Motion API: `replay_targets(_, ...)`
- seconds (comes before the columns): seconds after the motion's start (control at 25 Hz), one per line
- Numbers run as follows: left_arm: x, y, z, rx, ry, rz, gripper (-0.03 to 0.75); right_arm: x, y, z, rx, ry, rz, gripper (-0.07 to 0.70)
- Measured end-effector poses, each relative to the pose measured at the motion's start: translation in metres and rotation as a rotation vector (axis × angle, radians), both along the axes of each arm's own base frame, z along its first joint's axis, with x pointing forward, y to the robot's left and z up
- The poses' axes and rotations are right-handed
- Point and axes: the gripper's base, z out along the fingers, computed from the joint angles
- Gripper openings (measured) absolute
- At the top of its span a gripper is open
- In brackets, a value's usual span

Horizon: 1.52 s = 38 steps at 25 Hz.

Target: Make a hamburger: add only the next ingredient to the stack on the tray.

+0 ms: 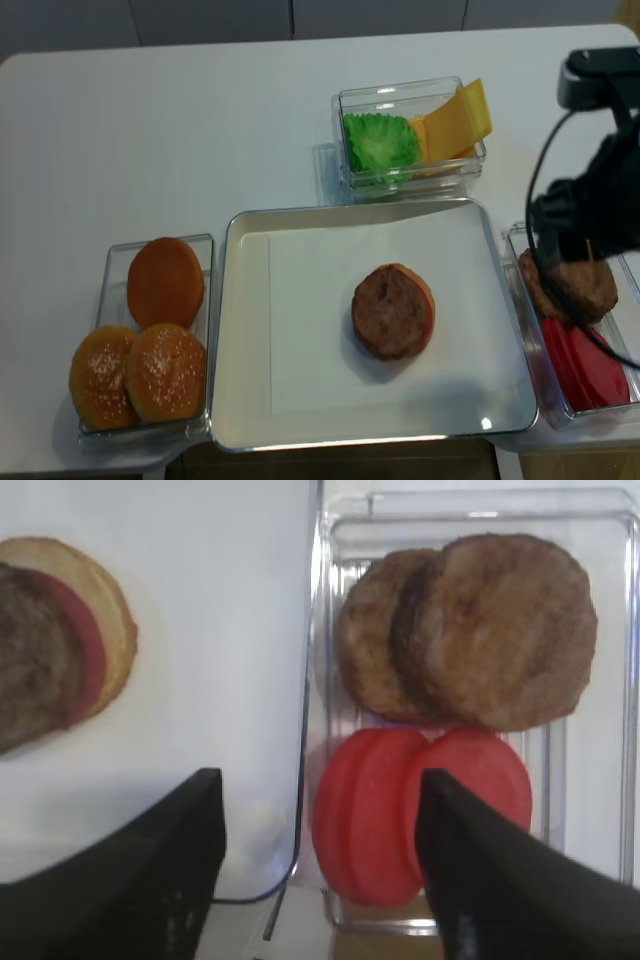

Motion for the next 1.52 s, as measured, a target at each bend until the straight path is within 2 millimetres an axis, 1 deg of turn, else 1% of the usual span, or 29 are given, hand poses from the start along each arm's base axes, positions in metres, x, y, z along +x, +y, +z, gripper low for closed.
replay_targets(0.28, 0.000, 0.000, 0.000, 0.000, 0.000, 0.000, 0.370, -0.058, -0.010, -0.006, 0.011, -0.038, 0.006, 0.449)
replay_targets(0.52, 0.000, 0.000, 0.000, 0.000, 0.000, 0.000, 0.370, -0.109, -0.019, 0.000, 0.026, -0.124, 0.010, 0.449)
replay_targets(0.72, 0.000, 0.000, 0.000, 0.000, 0.000, 0.000, 0.370, -0.153, -0.026, 0.015, 0.046, -0.253, 0.019, 0.449)
replay_targets(0.84, 0.000, 0.000, 0.000, 0.000, 0.000, 0.000, 0.370, -0.174, -0.030, 0.021, 0.059, -0.334, 0.020, 0.449)
replay_targets(1.04, 0.000, 0.000, 0.000, 0.000, 0.000, 0.000, 0.370, -0.201, -0.035, 0.024, 0.074, -0.447, 0.022, 0.449)
replay_targets(1.32, 0.000, 0.000, 0.000, 0.000, 0.000, 0.000, 0.370, -0.232, -0.040, 0.005, 0.090, -0.537, 0.024, 0.449)
replay_targets(1.52, 0.000, 0.000, 0.000, 0.000, 0.000, 0.000, 0.370, -0.251, -0.041, -0.007, 0.109, -0.615, 0.059, 0.449)
